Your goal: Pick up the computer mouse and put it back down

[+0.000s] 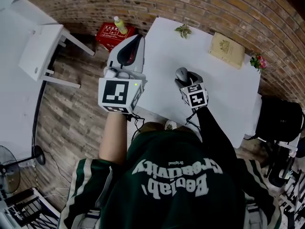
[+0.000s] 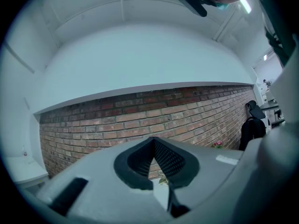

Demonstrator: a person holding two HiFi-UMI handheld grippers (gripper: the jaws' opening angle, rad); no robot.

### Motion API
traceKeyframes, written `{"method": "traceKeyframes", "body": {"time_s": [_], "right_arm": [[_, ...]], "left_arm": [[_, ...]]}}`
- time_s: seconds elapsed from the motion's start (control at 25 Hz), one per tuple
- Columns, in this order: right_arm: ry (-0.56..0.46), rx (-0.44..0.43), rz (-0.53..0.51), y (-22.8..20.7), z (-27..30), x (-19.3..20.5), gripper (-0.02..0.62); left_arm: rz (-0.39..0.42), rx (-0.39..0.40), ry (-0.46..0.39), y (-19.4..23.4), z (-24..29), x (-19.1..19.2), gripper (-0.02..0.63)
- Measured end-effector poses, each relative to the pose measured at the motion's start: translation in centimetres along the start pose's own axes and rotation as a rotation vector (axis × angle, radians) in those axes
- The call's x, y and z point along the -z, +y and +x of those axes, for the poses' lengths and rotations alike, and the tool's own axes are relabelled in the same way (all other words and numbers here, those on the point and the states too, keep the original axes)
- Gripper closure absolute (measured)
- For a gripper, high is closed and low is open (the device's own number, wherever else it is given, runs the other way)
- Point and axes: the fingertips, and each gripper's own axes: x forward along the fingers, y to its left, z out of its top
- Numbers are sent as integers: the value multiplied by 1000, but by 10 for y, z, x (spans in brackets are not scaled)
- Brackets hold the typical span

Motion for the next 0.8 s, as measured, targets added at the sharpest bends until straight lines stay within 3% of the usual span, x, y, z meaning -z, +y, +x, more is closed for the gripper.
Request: {"method": "traceKeyframes", "body": {"time_s": [0.28,0.8], "right_arm": [[177,-29,59,13,23,70,290],[221,-8,68,13,34,87,284]], "left_arm": [[35,-17,23,6,-10,6,606],[39,-44,38,14,-23,10,606]]}}
